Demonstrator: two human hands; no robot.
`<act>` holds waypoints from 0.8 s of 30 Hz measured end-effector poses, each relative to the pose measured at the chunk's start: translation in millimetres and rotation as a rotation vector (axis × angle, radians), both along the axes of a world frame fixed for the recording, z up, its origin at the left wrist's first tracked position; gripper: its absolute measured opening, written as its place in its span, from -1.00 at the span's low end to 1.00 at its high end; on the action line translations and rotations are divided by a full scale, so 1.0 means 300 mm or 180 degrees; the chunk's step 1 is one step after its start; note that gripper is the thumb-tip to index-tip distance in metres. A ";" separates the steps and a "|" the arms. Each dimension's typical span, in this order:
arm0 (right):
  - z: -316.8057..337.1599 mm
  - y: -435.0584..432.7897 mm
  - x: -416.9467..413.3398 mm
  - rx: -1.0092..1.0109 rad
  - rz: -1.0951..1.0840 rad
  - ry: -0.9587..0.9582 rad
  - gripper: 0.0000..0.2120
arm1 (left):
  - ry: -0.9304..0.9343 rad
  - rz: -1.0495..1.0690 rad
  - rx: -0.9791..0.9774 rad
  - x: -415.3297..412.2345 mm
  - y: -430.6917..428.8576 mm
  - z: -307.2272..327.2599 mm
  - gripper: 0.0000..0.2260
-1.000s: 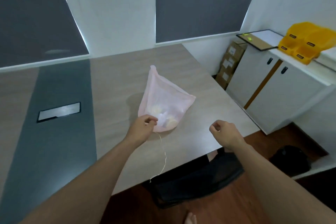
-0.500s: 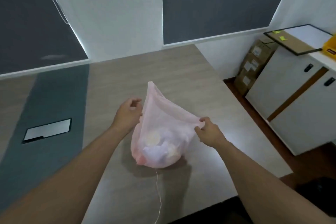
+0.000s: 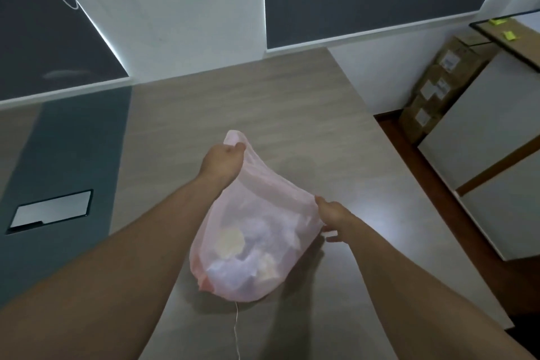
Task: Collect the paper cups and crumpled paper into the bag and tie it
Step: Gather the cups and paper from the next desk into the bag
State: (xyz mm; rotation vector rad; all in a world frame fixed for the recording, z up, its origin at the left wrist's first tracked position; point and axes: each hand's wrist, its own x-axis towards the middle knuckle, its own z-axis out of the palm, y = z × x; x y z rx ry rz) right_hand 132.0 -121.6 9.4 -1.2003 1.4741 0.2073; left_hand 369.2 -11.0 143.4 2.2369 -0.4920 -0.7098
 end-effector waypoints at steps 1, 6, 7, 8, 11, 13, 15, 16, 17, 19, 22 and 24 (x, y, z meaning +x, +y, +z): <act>-0.020 -0.007 0.004 -0.0125 -0.0228 -0.0108 -0.40 | 0.0000 0.0254 -0.0059 0.003 0.013 -0.005 -0.63; 0.020 0.001 0.038 -0.0633 -0.1304 -0.0848 -0.65 | 0.0305 0.1054 -0.0817 0.071 0.159 0.019 -0.75; 0.060 0.016 0.050 -0.0548 -0.1481 -0.1058 -0.71 | 0.0332 0.1068 -0.0902 0.085 0.198 0.035 -0.77; 0.100 0.031 0.062 -0.0445 -0.1594 -0.1292 -0.75 | 0.0327 0.1064 -0.0936 0.099 0.240 0.050 -0.79; 0.227 0.099 0.100 -0.0169 -0.1370 -0.1735 -0.81 | 0.0405 0.1107 -0.1107 0.128 0.385 0.097 -0.71; 0.307 0.160 0.124 0.0081 -0.1047 -0.1861 -0.84 | 0.0607 0.1148 -0.1157 0.150 0.496 0.127 -0.54; 0.388 0.236 0.143 0.0281 -0.0700 -0.1885 -0.87 | 0.0944 0.1025 -0.1057 0.166 0.618 0.167 -0.51; 0.429 0.280 0.149 0.0301 -0.0495 -0.1828 -0.86 | 0.1080 0.0900 -0.1013 0.173 0.681 0.185 -0.59; 0.462 0.323 0.155 0.0264 -0.0257 -0.1728 -0.83 | 0.1081 0.0788 -0.0959 0.179 0.747 0.201 -0.66; 0.523 0.410 0.172 0.0171 0.0129 -0.1531 -0.78 | 0.0875 0.0793 -0.0908 0.192 0.870 0.231 -0.69; 0.594 0.551 0.214 -0.0079 0.0165 -0.1396 -0.79 | 0.0664 0.1077 -0.0934 0.241 1.075 0.261 -0.62; 0.643 0.660 0.251 -0.0254 0.0003 -0.1403 -0.82 | 0.0746 0.1301 -0.1012 0.276 1.222 0.279 -0.65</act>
